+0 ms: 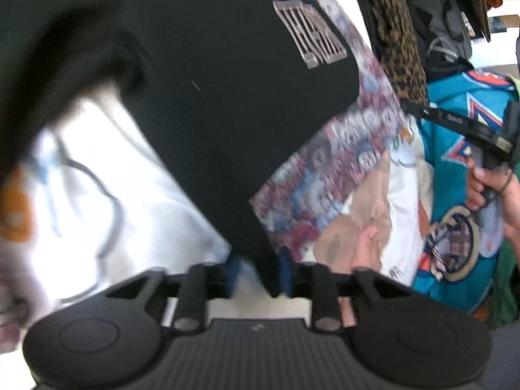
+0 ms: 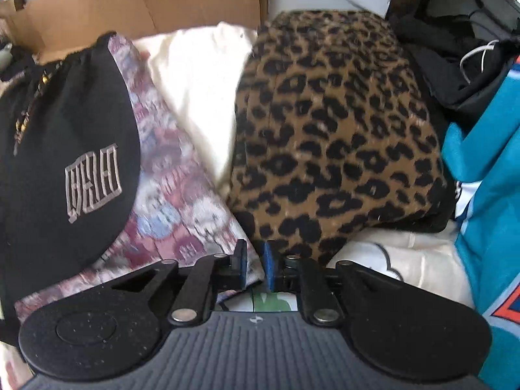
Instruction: Fold clothes
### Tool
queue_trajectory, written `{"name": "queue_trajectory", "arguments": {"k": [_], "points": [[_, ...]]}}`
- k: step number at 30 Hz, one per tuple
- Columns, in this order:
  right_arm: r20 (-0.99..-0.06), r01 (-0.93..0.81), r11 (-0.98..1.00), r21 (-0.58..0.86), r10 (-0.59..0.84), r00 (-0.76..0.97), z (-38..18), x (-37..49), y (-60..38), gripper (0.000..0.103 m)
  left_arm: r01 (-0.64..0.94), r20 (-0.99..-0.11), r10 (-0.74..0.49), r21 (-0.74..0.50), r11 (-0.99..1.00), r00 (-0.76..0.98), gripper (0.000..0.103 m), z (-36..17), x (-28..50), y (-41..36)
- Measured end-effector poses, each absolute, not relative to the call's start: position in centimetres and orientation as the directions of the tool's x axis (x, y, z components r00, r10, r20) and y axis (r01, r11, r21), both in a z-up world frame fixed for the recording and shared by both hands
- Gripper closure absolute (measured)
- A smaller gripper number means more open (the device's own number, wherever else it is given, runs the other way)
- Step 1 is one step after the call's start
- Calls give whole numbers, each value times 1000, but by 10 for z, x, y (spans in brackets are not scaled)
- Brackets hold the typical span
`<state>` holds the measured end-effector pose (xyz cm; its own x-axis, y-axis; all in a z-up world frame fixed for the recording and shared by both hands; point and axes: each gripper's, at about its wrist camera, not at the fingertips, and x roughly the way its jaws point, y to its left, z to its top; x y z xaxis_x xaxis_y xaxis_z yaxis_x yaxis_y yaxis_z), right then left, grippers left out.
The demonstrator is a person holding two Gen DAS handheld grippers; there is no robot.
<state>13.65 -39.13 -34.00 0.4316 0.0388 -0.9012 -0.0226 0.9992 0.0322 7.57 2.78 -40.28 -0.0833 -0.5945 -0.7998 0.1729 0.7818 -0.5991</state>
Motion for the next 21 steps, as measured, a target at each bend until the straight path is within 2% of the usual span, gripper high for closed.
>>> {"name": "queue_trajectory", "arguments": {"k": [2,3,5,12,21], "points": [[-896,-70,997,38,65,439,-323,139,-388,86,187,-814,-579,-578,795,-55,67,-395,75,39],[-891,-91,995,30,68,450,-312,141,-384,80,189,-818,-574,-571,799,-39,67,-391,76,45],[-885,-120,992,27,80,459,-292,148,-377,76,183,-819,-574,-565,805,-5,65,-383,77,54],[-873,-199,980,3,100,478,-224,180,-350,71,174,-813,-566,-543,822,135,58,-350,74,97],[-857,-313,950,-18,147,494,-151,210,-280,67,80,-808,-509,-510,856,296,58,-322,61,167]]}}
